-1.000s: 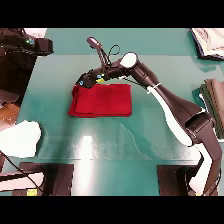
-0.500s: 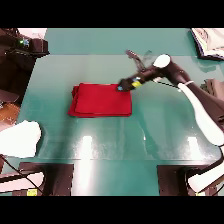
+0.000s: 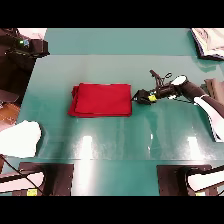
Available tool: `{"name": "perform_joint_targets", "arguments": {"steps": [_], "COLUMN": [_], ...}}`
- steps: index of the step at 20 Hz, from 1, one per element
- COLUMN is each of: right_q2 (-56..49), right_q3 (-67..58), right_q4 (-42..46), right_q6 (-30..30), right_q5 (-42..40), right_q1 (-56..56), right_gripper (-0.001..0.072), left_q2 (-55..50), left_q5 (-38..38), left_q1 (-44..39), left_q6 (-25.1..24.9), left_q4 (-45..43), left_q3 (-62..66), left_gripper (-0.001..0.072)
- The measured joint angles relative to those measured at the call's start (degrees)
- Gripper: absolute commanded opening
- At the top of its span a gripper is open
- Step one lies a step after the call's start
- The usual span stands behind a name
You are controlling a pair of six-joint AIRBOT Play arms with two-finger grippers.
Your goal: Fold the shirts.
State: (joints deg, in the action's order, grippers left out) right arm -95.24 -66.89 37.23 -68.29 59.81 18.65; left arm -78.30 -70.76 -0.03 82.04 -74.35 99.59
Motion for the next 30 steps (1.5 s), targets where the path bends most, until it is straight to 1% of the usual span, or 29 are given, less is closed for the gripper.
{"name": "perform_joint_targets", "arguments": {"steps": [4,7,8,9,10,11,12,13,17,19,21,25,30], "right_q2": [-1.7,-5.2,-6.8,-8.4,-9.9,-11.2,-12.1,-13.0,-13.7,-11.8,-8.7,0.0,9.0], "right_q3": [-1.6,-5.4,-7.2,-9.0,-10.6,-12.4,-13.9,-15.3,-19.1,-19.9,-20.3,-20.7,-20.8], "right_q4": [-3.3,-6.4,-7.4,-8.1,-8.2,-8.9,-9.5,-9.6,-9.8,-9.0,-6.3,-0.5,3.5], "right_q6": [-0.1,-0.2,-0.2,-0.1,-0.2,-0.1,-0.1,-0.1,0.5,0.6,0.1,-2.4,-3.8], "right_q5": [-4.4,-4.7,-4.1,-3.2,-2.2,-1.1,-0.4,0.2,1.6,1.4,1.2,0.5,0.2], "right_q1": [3.5,6.2,7.0,7.8,8.5,9.0,9.3,9.4,8.1,5.8,2.0,-10.1,-28.1], "right_gripper": [0.0593,0.0584,0.0485,0.0335,0.0216,0.0121,0.0051,0.0019,0.0018,0.0018,0.0018,0.0018,0.0018], "left_q2": [0.0,0.0,0.0,0.0,0.0,0.0,0.0,0.0,0.0,0.0,0.0,0.0,0.0], "left_q5": [0.2,0.2,0.2,0.2,0.2,0.0,0.0,-0.3,-0.8,-1.1,-1.4,-1.0,4.9], "left_q1": [0.0,0.0,0.0,0.0,0.0,0.0,0.0,0.0,0.0,-0.2,-1.6,-7.3,-15.2], "left_q6": [0.0,0.0,0.0,0.0,0.0,0.0,0.0,0.0,0.0,0.0,0.0,-1.0,-1.5], "left_q4": [0.0,0.0,0.0,0.0,0.0,0.0,0.0,0.0,1.1,2.6,3.6,4.6,4.9], "left_q3": [0.0,0.0,0.0,0.0,0.0,0.0,0.0,0.0,0.0,0.0,0.0,0.0,0.0], "left_gripper": [0.0028,0.0028,0.0028,0.0028,0.0028,0.0028,0.0028,0.0028,0.0028,0.0028,0.0028,0.0028,0.0028]}}
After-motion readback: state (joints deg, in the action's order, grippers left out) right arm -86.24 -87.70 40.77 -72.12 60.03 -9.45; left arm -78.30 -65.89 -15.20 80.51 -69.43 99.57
